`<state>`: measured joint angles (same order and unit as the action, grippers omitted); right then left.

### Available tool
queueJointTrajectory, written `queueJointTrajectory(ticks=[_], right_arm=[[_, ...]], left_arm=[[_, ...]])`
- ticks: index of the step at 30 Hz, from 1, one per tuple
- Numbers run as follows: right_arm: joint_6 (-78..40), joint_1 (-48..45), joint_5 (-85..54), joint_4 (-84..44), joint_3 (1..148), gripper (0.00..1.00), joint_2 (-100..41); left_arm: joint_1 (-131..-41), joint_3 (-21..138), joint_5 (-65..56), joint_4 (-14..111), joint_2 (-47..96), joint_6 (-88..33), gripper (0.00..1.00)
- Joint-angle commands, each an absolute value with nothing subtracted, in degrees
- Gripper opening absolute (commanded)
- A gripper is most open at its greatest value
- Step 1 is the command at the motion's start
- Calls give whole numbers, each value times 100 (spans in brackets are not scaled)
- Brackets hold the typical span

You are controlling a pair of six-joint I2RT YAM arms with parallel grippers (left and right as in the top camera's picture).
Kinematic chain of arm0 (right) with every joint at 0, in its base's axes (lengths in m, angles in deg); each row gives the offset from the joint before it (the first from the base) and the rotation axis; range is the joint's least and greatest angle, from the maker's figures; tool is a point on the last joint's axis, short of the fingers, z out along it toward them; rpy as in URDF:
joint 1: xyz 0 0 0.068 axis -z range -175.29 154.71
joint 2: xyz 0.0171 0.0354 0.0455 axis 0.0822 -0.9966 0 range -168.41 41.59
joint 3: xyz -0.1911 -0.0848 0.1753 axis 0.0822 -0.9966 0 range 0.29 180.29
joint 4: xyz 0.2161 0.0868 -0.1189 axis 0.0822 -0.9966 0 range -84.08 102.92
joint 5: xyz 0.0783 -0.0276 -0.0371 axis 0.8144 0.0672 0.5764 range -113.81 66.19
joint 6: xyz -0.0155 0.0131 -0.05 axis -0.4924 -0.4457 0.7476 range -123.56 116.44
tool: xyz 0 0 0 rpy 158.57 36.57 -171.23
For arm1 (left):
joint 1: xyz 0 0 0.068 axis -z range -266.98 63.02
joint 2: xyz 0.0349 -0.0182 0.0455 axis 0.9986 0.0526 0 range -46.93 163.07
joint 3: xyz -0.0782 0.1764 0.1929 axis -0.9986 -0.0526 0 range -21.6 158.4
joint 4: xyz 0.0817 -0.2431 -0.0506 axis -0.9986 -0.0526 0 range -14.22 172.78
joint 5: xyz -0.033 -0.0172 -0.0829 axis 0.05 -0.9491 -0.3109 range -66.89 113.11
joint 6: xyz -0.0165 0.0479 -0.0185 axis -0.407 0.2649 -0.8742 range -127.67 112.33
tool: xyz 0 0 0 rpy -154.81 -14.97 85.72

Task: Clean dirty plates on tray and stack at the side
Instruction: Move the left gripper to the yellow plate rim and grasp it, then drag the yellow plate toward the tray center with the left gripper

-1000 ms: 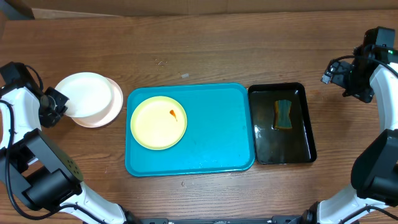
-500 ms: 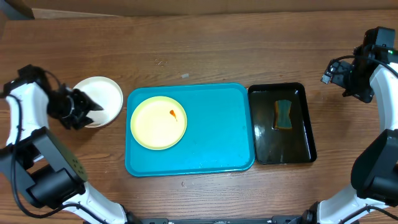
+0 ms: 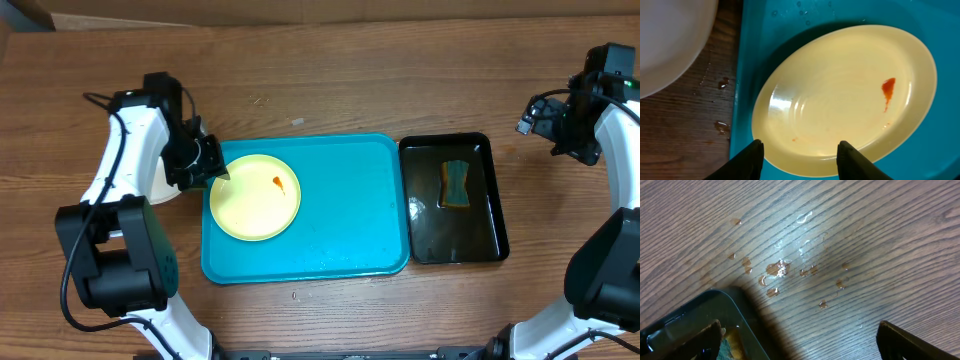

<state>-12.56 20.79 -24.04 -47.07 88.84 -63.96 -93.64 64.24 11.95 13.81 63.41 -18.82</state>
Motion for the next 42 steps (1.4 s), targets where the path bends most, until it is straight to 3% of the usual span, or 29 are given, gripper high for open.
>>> queueJointTrajectory(ticks=[1,10,18,23,31,42], right_arm=[[-1275,2064,-2419,-4676,8972,100,-6388],[-1275,2064,-2419,-4676,8972,100,-6388],[-1275,2064,-2419,-4676,8972,100,-6388],[-1275,2064,-2419,-4676,8974,100,-6388],[-1275,2064,-2419,-4676,8972,100,-6388],[-1275,2066,-2419,-4676,8972,100,-6388]], left_arm=[[-9263,6463,1860,1427,6138,-2014,50],[-9220,6162,1912,1718,6140,-1992,41],[-9220,5403,1910,2461,6140,-1992,41],[-9220,5198,1901,2680,6140,-2016,30],[-9213,5065,1484,2669,6140,-2162,22],[-8765,4971,1405,2721,6140,-2186,22]])
